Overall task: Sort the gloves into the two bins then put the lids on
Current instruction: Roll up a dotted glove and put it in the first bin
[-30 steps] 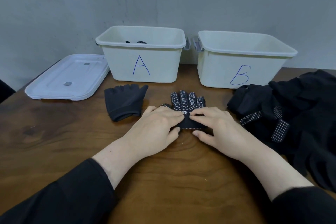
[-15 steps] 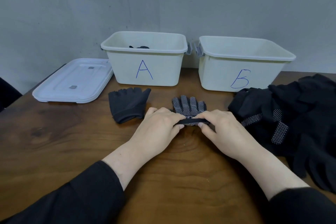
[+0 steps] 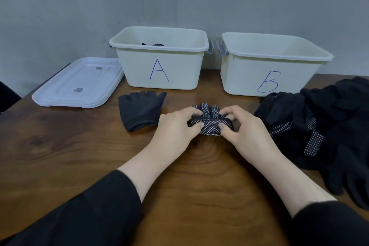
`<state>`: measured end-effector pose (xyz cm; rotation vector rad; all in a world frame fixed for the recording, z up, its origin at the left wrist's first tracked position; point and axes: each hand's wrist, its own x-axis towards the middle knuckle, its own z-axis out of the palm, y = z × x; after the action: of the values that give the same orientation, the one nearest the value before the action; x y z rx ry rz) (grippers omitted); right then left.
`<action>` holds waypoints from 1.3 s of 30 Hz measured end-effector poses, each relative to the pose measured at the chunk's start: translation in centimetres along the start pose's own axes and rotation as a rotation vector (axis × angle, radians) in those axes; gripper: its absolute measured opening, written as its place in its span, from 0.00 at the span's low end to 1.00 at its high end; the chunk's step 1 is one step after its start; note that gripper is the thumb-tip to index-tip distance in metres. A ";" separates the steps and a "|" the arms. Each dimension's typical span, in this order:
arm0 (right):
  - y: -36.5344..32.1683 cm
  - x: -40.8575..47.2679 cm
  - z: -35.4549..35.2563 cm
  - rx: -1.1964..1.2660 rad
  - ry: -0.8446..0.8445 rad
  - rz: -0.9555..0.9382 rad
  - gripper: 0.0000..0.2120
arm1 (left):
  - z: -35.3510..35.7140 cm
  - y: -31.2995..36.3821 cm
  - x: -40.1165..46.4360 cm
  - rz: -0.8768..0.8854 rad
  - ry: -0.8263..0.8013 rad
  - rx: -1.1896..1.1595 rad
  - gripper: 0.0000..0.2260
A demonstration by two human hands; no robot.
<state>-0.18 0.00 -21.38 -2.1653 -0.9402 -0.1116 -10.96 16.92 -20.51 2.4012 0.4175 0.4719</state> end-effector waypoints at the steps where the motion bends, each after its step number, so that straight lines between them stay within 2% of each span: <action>1: -0.1 0.2 0.3 -0.044 0.026 -0.036 0.13 | 0.3 0.1 0.2 -0.004 0.016 -0.013 0.15; 4: 0.1 0.5 0.8 -0.129 0.051 -0.144 0.11 | 0.7 0.1 0.4 -0.006 0.045 -0.020 0.15; 9: 0.7 0.6 1.1 -0.201 0.036 -0.225 0.08 | 0.6 -0.8 0.7 0.065 0.132 0.112 0.13; 13: 0.7 0.4 0.4 -0.258 -0.109 -0.246 0.12 | 0.5 -1.6 1.0 0.295 0.068 0.399 0.17; 15: 0.8 0.3 0.0 -0.252 -0.155 -0.256 0.12 | 0.4 -1.8 0.9 0.396 -0.001 0.452 0.19; 18: 0.7 0.3 -0.8 -0.222 -0.222 -0.213 0.18 | -0.2 -1.2 0.5 0.305 -0.141 0.494 0.20; 22: 0.7 0.5 -1.5 -0.156 -0.293 -0.081 0.23 | -0.7 -0.8 0.3 0.216 -0.163 0.501 0.22; 27: 0.2 0.4 -1.2 -0.161 -0.243 -0.027 0.19 | -0.2 -1.3 0.2 0.234 -0.127 0.491 0.25; 31: 0.1 0.3 -1.3 -0.133 -0.218 -0.016 0.14 | 0.2 -1.4 0.4 0.242 -0.064 0.411 0.21; 39: 0.0 0.0 -2.3 -0.033 -0.258 -0.011 0.11 | -0.5 -0.7 -0.3 0.183 -0.032 0.203 0.15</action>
<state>0.24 -1.51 -19.76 -2.2412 -1.1011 0.1514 -11.59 17.55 -20.72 2.6543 0.2423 0.4904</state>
